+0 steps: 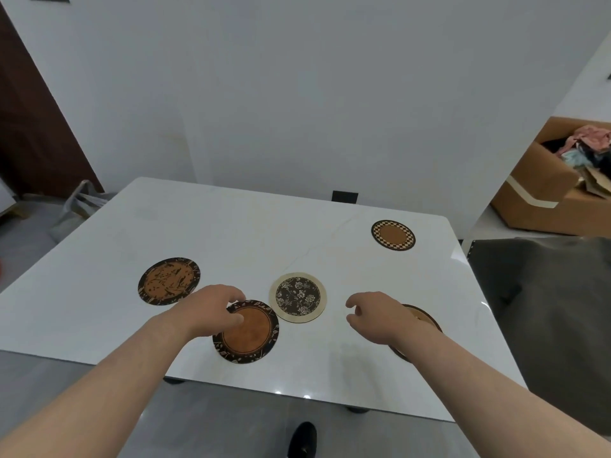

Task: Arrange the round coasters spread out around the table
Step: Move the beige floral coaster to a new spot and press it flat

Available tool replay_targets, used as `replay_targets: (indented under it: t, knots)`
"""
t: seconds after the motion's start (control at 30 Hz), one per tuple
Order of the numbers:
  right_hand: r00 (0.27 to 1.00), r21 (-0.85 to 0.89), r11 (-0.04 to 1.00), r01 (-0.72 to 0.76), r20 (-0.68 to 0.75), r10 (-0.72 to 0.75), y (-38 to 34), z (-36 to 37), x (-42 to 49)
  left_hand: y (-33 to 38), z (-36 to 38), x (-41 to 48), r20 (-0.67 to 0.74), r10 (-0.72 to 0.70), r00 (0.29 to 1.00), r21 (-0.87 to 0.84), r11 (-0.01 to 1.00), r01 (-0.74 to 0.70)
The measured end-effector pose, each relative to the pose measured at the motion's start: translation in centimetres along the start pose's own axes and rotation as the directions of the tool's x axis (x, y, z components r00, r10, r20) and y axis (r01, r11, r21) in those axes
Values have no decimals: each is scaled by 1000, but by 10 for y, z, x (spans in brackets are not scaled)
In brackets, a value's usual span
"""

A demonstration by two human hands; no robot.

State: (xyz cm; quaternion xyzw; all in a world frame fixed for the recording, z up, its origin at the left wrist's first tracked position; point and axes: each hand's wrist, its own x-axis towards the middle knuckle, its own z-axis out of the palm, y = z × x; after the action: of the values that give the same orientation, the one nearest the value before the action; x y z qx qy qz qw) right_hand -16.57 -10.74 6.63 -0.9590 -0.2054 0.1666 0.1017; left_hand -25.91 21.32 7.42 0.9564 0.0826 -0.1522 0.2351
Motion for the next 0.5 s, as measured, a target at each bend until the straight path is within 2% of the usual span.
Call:
replay_targets:
  t: [0.5]
  knots:
    - [968, 117, 988, -95, 243, 65, 21, 40, 160, -16, 32, 173, 237, -107, 966, -26, 993, 117]
